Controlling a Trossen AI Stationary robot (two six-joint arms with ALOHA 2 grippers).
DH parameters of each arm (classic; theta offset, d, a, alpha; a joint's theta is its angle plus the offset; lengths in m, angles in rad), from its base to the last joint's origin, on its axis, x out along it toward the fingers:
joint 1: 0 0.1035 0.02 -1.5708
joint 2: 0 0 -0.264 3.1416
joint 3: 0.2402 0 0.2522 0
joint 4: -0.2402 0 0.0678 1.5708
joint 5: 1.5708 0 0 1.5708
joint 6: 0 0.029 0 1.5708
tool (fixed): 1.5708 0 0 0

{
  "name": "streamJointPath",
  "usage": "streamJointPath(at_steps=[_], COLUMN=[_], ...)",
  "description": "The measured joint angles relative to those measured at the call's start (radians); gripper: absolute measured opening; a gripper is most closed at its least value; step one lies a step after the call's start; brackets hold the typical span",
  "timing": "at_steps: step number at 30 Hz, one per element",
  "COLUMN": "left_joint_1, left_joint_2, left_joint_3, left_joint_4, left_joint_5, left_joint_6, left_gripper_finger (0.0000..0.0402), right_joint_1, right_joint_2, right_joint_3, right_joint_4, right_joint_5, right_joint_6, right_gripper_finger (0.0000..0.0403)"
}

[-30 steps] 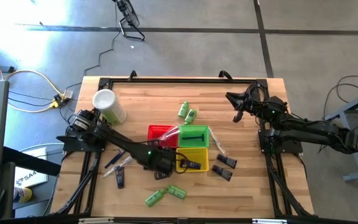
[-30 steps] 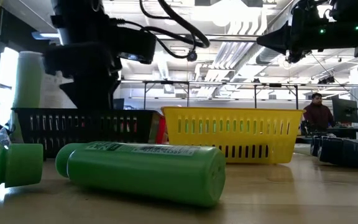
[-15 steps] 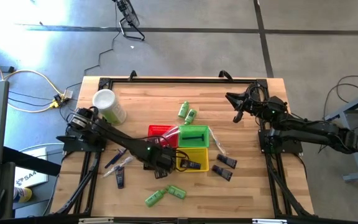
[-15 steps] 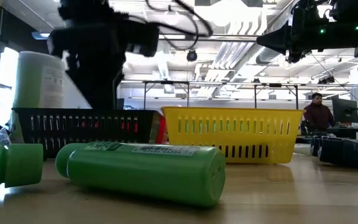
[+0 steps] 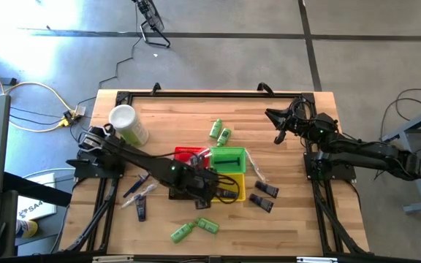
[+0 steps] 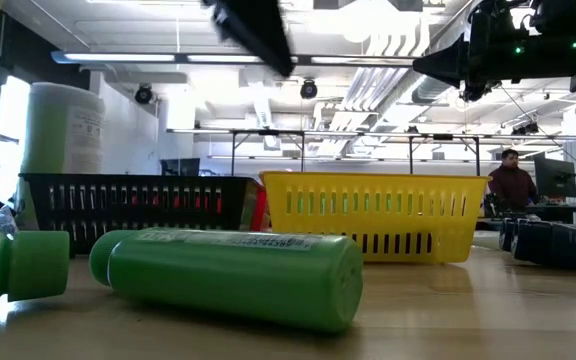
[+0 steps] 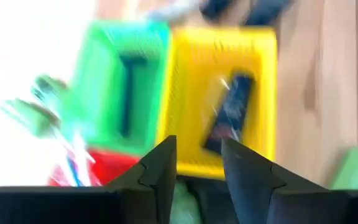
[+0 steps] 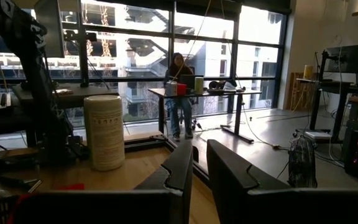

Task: Pick & Place Travel size toiletries
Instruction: Put the dark blue shaving cream into the yellow bin

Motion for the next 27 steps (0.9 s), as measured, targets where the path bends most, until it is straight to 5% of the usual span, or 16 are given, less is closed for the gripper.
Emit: streamJointPath(at_steps=[6, 12, 20, 27], left_joint_1=[0.048, 0.102, 0.109, 0.109], left_joint_2=[-0.001, 0.001, 0.001, 0.000], left_joint_3=[0.022, -0.087, -0.171, -0.276], left_joint_4=[0.109, 0.278, 0.496, 0.689], left_joint_5=[0.000, 0.102, 0.106, 0.108], left_joint_6=[0.102, 0.102, 0.164, 0.181], left_gripper_finger=[0.0098, 0.0058, 0.0008, 0.0002], right_joint_1=[0.000, 0.000, 0.000, 0.000], right_joint_2=[0.000, 0.000, 0.000, 0.000], right_joint_3=[0.000, 0.000, 0.000, 0.000], right_joint_4=[0.000, 0.000, 0.000, -0.001], right_joint_5=[0.000, 0.000, 0.000, 0.000], right_joint_6=[0.000, 0.000, 0.000, 0.000], right_gripper_finger=[0.0040, 0.0040, 0.0040, 0.0040])
